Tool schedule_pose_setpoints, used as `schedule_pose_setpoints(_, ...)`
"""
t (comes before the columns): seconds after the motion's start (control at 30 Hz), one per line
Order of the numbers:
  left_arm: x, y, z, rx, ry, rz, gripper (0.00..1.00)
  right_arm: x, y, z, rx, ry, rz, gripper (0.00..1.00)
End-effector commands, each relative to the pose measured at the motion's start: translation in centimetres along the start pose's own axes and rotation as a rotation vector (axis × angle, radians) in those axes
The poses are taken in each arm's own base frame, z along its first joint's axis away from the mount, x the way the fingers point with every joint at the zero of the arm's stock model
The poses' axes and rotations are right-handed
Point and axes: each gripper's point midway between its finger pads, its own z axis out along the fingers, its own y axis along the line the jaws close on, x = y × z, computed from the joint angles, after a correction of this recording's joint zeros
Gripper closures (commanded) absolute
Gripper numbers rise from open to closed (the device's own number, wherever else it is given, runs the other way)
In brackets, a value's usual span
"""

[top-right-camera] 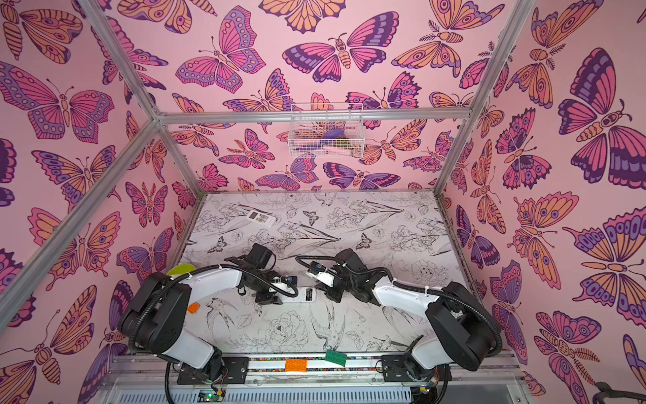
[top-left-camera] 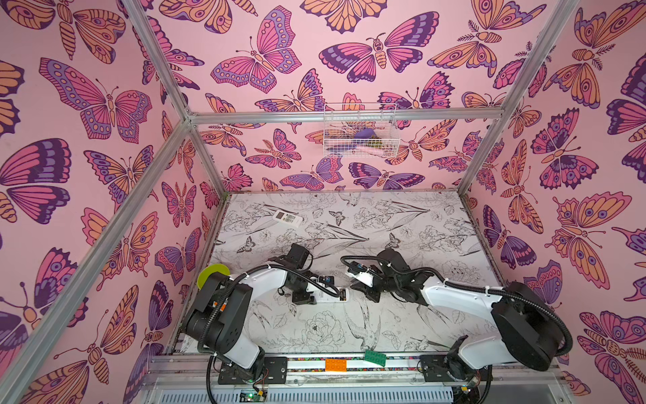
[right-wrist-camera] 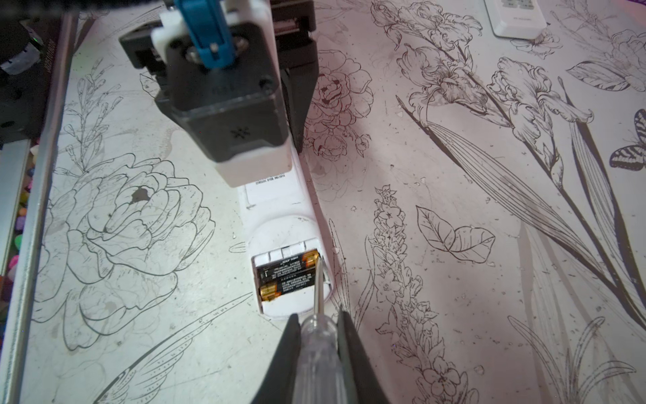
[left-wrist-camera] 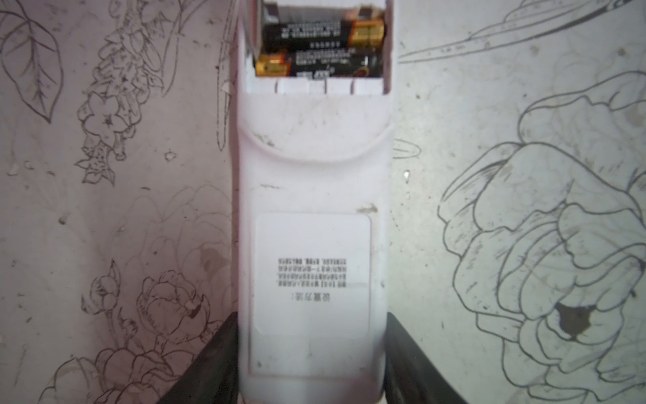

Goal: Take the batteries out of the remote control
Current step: 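Insert the screwdriver tip into the battery compartment with the right gripper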

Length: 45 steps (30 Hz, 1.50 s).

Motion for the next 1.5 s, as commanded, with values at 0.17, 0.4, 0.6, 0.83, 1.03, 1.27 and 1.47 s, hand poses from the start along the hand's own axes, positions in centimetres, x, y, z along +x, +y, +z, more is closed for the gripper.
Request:
schedule_pose_setpoints(0.17,0.5,-0.6,0.5,0.030,0.029,0.033,0.77,1.4,1.4,1.2,-0.081,0.063,-0.011,1.00)
schedule_pose_setpoints(0.4,0.5,-0.6,0.4,0.029,0.027,0.036,0.78,1.8,0.4,1.1,0.015,0.085,-0.045,1.00)
schedule_pose_setpoints(0.6,0.4,-0.6,0.4,0.029,0.021,0.032,0.78,1.6,-0.7,-0.1,0.139,0.086,-0.111,1.00)
schedule_pose_setpoints(0.83,0.4,-0.5,0.3,0.023,0.023,0.034,0.78,2.4,0.4,0.6,0.125,0.140,-0.143,1.00)
schedule_pose_setpoints(1.03,0.3,-0.5,0.1,0.016,0.023,0.042,0.80,2.9,1.7,1.2,0.027,0.218,-0.093,1.00)
schedule_pose_setpoints(1.27,0.1,-0.2,-0.2,0.001,0.019,0.048,0.80,2.1,2.6,0.6,-0.120,0.297,0.078,1.00)
schedule_pose_setpoints(1.47,0.0,-0.3,-0.4,-0.006,0.011,0.052,0.80,-0.3,2.2,-1.1,-0.211,0.267,0.244,1.00)
